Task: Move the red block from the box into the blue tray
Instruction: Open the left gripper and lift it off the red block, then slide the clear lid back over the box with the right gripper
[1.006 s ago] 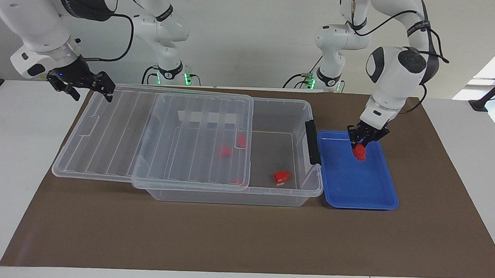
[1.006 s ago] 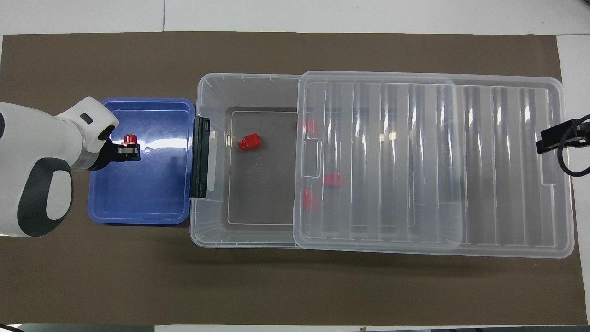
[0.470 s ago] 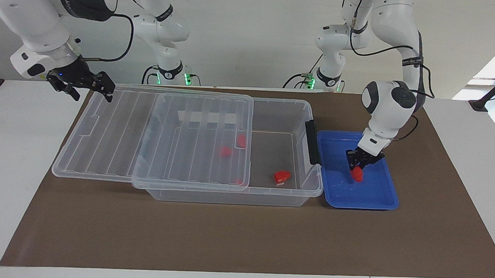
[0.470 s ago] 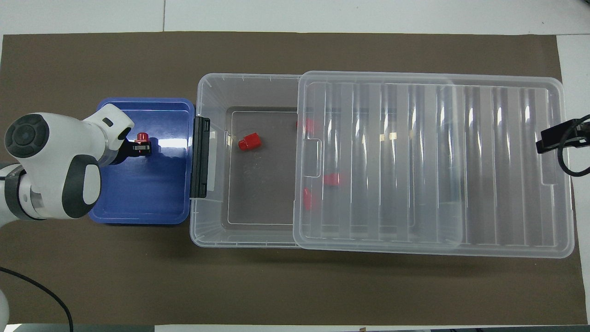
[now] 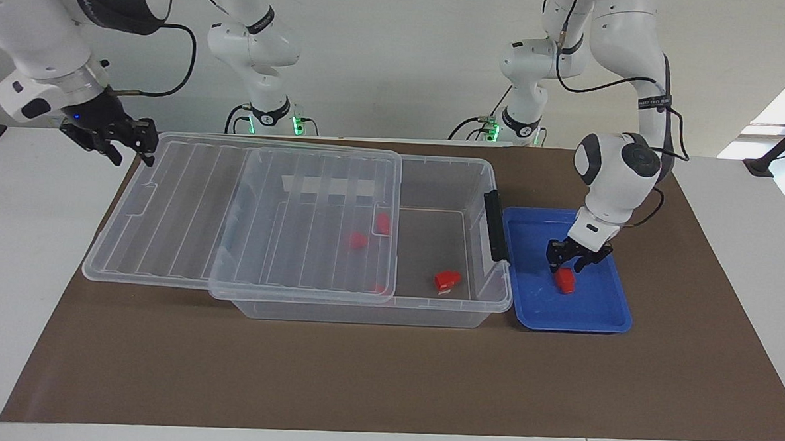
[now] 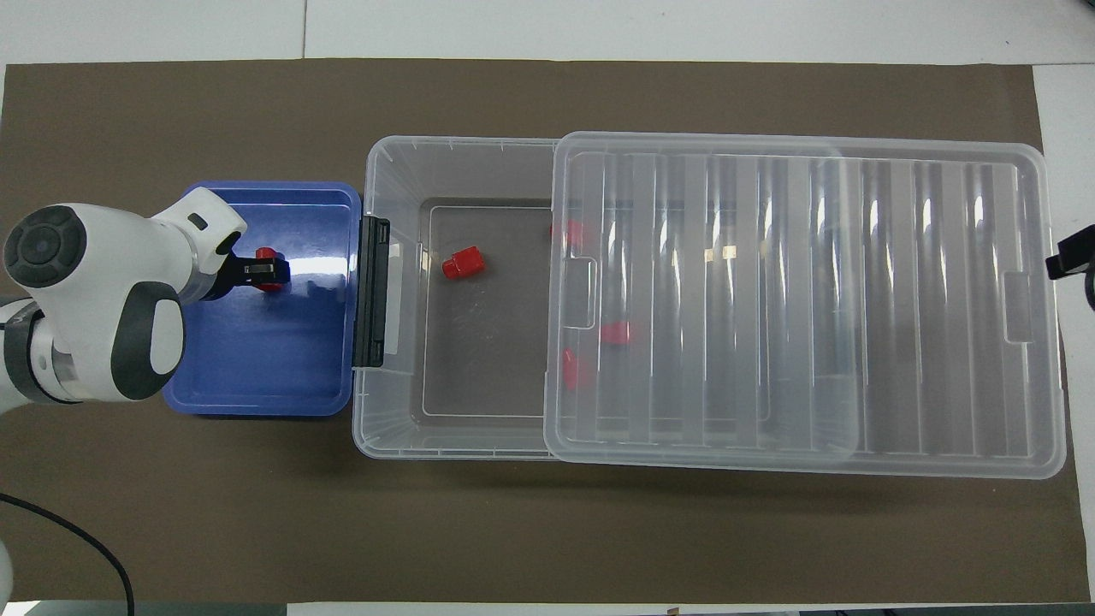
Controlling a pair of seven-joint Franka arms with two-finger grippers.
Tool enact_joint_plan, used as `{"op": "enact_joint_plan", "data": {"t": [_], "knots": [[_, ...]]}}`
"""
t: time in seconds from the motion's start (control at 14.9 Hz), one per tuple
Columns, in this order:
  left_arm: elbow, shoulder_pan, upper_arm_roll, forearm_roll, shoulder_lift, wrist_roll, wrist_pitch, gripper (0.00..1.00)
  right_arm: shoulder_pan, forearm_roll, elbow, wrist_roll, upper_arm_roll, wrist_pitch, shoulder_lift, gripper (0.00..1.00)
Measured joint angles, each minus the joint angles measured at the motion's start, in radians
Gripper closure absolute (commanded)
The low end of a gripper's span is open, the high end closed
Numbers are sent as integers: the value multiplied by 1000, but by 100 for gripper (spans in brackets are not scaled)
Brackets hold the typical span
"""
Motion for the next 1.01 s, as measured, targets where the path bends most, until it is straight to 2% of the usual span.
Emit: {"op": "enact_joint_plan", "data": {"t": [0.2, 0.47, 0.67, 1.01], "knots": [[96, 0, -5, 0, -44, 0, -187, 0, -10, 0, -36, -100, -77, 81, 11, 100], [216, 0, -7, 0, -124, 0, -391, 0, -26, 0, -113, -106, -139, 187, 43, 100], [278, 0, -7, 0, -174, 0, -502, 0, -42, 0, -165, -109, -143, 243, 57, 100], [411, 0, -6, 0, -181, 0, -623, 0, -40, 0, -261, -104, -136, 320, 57, 100]]}}
